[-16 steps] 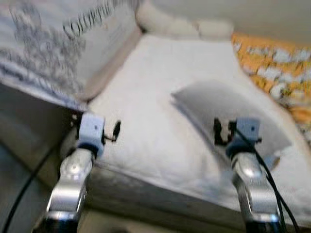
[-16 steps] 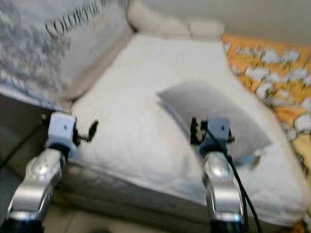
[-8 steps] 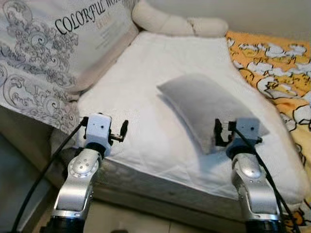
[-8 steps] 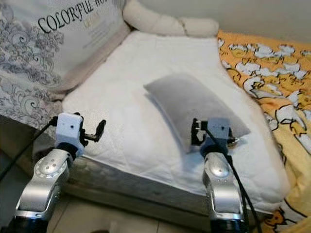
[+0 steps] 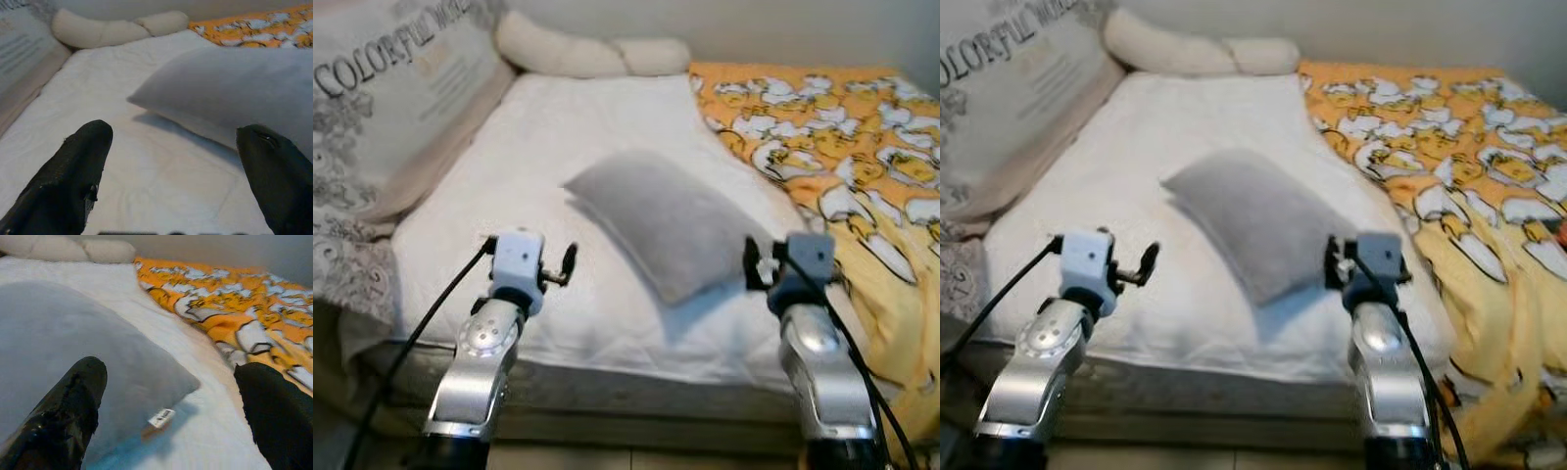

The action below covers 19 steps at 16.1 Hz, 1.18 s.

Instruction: Clean up the room

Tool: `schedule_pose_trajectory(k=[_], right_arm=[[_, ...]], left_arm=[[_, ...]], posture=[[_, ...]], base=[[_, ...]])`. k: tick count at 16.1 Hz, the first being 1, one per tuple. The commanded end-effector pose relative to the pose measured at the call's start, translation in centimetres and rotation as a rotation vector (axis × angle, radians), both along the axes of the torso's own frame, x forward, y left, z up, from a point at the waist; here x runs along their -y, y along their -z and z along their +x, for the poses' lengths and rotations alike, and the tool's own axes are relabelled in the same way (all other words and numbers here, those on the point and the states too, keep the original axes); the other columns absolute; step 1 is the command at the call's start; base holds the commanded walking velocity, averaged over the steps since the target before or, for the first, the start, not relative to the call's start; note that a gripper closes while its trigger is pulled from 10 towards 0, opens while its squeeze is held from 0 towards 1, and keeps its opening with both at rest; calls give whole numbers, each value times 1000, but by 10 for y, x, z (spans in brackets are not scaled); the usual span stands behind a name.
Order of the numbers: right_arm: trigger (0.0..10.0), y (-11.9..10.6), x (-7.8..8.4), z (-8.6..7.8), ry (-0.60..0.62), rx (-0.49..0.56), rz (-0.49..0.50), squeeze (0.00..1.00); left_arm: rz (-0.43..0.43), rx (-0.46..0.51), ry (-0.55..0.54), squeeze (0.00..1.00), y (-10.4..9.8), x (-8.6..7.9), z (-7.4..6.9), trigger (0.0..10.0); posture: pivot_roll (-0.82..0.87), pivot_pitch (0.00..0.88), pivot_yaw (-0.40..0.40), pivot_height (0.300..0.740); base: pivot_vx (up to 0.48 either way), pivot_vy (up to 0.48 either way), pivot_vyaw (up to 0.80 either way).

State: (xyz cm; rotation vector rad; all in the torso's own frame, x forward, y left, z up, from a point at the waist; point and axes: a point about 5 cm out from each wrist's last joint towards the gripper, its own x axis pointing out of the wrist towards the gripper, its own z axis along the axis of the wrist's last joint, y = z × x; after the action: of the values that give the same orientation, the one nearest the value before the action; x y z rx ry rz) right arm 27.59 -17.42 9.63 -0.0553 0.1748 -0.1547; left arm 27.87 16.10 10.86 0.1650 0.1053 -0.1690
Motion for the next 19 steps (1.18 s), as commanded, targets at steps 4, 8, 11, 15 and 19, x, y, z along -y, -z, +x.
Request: schedule_pose_trajectory(k=[4, 8, 11, 15, 19], right_arm=[[10000, -6, -11, 6, -45, 21, -7, 0], [10000, -6, -11, 7, -48, 21, -14, 0], [10000, -6, -11, 8, -50, 20, -19, 0], [10000, -5, -12, 8, -49, 19, -21, 0], [10000, -4, -10, 9, -43, 17, -24, 0]], left_arm=[[18, -1, -37, 0, 0, -11, -1, 10000], [18, -1, -32, 0, 0, -12, -2, 10000], [19, 0, -29, 0, 0, -11, -1, 10000], [20, 0, -25, 0, -1, -11, -1, 10000], [24, -4, -18, 0, 0, -10, 0, 10000]], posture=[[66, 0, -6, 740], [65, 0, -5, 740], [66, 0, -3, 740], [66, 0, 1, 740], [67, 0, 4, 740]], base=[[274, 0, 0], [274, 0, 0], [274, 0, 0], [275, 0, 0], [278, 0, 0]])
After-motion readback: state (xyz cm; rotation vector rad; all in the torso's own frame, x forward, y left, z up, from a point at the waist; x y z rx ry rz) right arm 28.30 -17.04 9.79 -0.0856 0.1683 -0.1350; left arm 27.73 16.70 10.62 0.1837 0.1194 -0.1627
